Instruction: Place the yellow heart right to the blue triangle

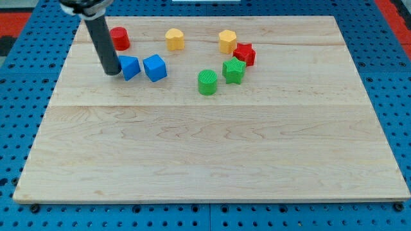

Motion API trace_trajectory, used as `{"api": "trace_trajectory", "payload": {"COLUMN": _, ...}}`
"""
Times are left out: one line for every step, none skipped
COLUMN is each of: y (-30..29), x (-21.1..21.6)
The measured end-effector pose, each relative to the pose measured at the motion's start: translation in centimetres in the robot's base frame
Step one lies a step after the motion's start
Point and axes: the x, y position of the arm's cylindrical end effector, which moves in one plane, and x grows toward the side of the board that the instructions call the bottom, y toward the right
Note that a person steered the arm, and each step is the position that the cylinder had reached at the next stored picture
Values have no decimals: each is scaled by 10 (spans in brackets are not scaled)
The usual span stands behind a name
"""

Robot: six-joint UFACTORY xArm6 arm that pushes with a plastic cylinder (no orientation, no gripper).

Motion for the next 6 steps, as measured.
{"api": "trace_trajectory", "payload": {"y": 34, "x": -34}}
{"api": "trace_trajectory", "payload": {"y": 46, "x": -45}}
{"api": "trace_trajectory", "payload": {"y": 12, "x": -48}}
{"api": "trace_trajectory", "payload": {"y": 22, "x": -96}}
{"api": "trace_trajectory", "payload": {"y": 84, "x": -114}}
{"api": "trace_trajectory", "payload": {"y": 135, "x": -87}}
